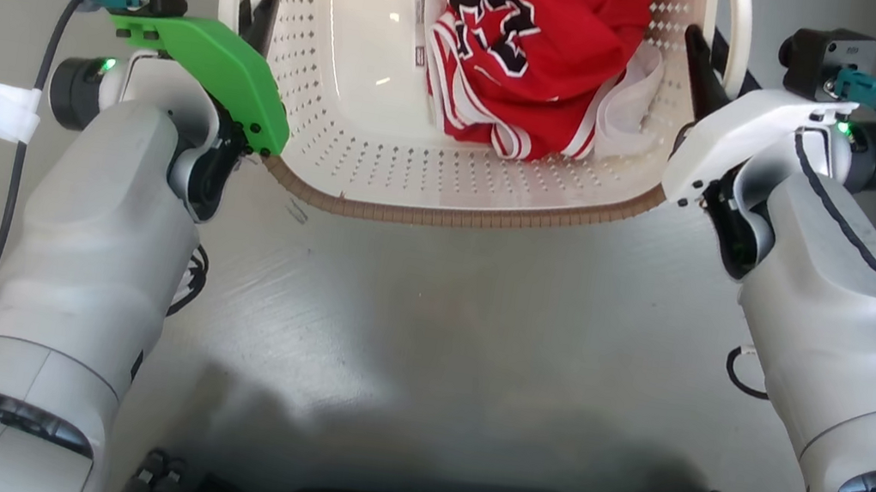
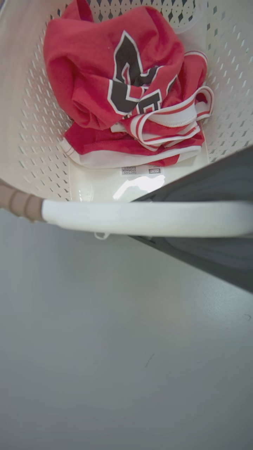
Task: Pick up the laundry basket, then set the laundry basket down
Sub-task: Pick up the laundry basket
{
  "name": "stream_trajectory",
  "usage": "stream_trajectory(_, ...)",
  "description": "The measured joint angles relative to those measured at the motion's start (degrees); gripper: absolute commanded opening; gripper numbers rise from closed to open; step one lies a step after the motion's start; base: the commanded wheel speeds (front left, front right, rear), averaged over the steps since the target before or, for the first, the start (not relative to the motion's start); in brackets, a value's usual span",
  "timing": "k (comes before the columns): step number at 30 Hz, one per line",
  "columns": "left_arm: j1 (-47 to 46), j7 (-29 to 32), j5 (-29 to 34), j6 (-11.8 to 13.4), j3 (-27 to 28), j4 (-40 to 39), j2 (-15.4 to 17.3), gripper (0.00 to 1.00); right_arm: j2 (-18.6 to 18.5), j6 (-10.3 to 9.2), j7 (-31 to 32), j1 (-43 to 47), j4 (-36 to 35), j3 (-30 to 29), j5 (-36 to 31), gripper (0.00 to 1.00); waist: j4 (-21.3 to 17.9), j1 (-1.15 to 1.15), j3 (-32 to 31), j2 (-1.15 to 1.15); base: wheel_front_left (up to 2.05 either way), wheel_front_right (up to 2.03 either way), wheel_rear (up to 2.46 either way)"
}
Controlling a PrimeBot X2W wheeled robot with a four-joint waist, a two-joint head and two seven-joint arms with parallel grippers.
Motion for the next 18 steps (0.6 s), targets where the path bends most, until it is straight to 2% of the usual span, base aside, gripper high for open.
stream_trajectory(11,1.91,3.23,-3.79,-0.01,-2.08,1.82,-0.19,0.0,0.63,0.44,0.16,1.67,4.59,0.33,2.43,0.0,-0.31,0.0,-5.9,0.0,0.0,0.0,0.0)
stream_trajectory(18,3.96,6.23,-6.02,-0.01,-2.83,2.92,-0.23,0.0,0.96,0.59,2.43,3.08,6.68,1.25,3.54,0.0,-0.45,0.0,-9.52,0.0,0.0,0.0,0.0)
